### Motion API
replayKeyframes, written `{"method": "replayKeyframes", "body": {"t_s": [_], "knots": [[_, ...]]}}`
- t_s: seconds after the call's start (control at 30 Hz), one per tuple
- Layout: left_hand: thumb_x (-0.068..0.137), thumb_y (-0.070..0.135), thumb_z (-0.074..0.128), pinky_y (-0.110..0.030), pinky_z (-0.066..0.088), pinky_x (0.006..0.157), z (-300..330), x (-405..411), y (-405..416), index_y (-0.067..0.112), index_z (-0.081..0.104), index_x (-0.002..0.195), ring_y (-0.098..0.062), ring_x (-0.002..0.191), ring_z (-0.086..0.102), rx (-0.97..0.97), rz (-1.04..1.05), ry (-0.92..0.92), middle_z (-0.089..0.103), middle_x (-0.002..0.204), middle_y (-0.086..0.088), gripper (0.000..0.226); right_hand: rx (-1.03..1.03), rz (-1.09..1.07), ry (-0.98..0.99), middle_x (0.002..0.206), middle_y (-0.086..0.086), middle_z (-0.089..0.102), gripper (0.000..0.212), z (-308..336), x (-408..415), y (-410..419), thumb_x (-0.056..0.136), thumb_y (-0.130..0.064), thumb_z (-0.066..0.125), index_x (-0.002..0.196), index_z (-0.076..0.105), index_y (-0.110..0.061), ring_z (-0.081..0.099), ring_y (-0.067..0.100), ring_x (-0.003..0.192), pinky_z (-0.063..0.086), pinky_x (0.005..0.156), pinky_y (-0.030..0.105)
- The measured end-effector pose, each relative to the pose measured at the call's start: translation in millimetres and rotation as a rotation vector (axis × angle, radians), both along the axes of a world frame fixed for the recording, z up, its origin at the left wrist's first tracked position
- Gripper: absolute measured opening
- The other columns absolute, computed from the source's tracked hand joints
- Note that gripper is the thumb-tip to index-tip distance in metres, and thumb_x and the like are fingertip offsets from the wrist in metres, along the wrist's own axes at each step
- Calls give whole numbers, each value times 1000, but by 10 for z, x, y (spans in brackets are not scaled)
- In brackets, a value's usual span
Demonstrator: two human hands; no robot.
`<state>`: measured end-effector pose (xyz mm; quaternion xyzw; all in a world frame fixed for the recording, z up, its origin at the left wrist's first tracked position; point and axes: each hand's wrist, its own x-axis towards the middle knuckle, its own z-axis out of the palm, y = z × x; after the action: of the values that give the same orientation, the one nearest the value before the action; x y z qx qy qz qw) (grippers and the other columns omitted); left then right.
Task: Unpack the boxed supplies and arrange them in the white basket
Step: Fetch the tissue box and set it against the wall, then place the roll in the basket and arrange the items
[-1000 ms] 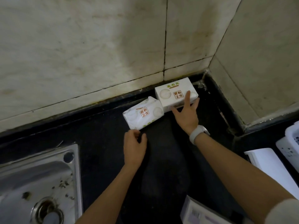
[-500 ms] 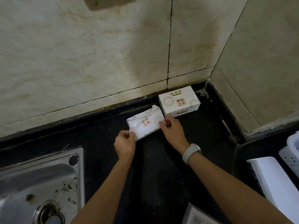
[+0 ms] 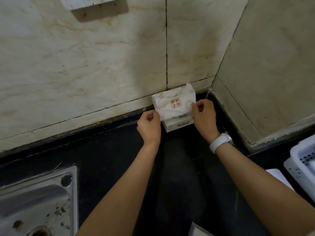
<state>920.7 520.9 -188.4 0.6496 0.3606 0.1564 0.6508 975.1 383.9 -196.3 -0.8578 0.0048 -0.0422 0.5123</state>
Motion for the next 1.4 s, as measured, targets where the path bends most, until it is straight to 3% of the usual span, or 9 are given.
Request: {"method": "replayKeyframes", "body": {"t_s": [0.13, 0.33, 0.47, 0.6, 0.7, 0.97, 1.1, 1.23, 1.4], "knots": [[89, 16, 55, -42, 49, 98, -106, 111, -122, 6, 60, 116, -22, 106, 59, -98, -72, 169, 64, 116, -11, 29, -60, 18, 102, 95, 8, 47, 15, -136, 121, -132, 89, -18, 50, 92, 52, -3, 48, 17, 81, 39, 72, 27], [91, 19, 51, -30, 48, 92, -225, 0, -176, 11, 64, 113, -13, 97, 57, -81, -68, 141, 63, 96, 5, 27, 24, -39, 82, 112, 11, 49, 21, -271, 64, -145, 90, -21, 49, 106, 51, -7, 52, 18, 93, 40, 78, 26], [91, 20, 51, -36, 42, 103, -222, -61, -185, 14, 52, 128, -15, 109, 53, -66, -196, 223, 59, 126, -4, 37, 44, -26, 162, 132, 16, 43, 42, -256, -37, -196, 92, -26, 48, 128, 42, -7, 51, 24, 113, 38, 90, 25], [92, 19, 50, -32, 33, 106, -173, -310, -159, 11, 39, 137, -22, 129, 42, 120, -393, 326, 45, 142, -9, 47, -18, -17, 220, 133, 16, 47, 40, -189, -398, -309, 92, -21, 47, 129, 43, -9, 50, 27, 117, 37, 95, 28], [93, 17, 47, -26, 34, 101, -127, -715, -150, 12, 42, 135, -20, 126, 46, 260, -533, 302, 48, 139, -10, 42, -100, 19, 296, 128, 14, 55, 34, -134, -825, -405, 91, -17, 46, 125, 49, -9, 53, 26, 115, 40, 97, 32], [92, 17, 48, -18, 37, 88, -119, -1750, -268, 15, 54, 124, -4, 103, 49, 440, -869, 197, 58, 126, -6, 32, -151, -7, 339, 98, 7, 68, 24, 81, -2208, -754, 92, -20, 46, 111, 59, -18, 63, 19, 90, 41, 70, 19], [91, 17, 48, -19, 37, 89, 9, -1966, -657, 15, 55, 122, -14, 112, 54, 490, -1012, 103, 58, 125, -4, 31, -117, -168, 326, 95, 7, 69, 20, 195, -2880, -1112, 91, -17, 47, 106, 61, -19, 64, 21, 90, 47, 76, 24], [92, 18, 46, -20, 36, 93, 188, -2081, -1205, 16, 54, 124, -14, 116, 52, 533, -1189, -1, 56, 126, -2, 33, -106, -329, 355, 105, 8, 68, 22, 287, -3386, -1559, 92, -17, 46, 108, 61, -15, 60, 17, 88, 40, 72, 7], [92, 18, 47, -34, 42, 101, 343, -2067, -1955, 14, 52, 127, -20, 119, 51, 586, -1393, -95, 53, 132, -5, 36, -141, -476, 362, 112, 3, 66, 22, 480, -3695, -2127, 91, -18, 47, 106, 63, -14, 57, 13, 98, 36, 84, 18]]}}
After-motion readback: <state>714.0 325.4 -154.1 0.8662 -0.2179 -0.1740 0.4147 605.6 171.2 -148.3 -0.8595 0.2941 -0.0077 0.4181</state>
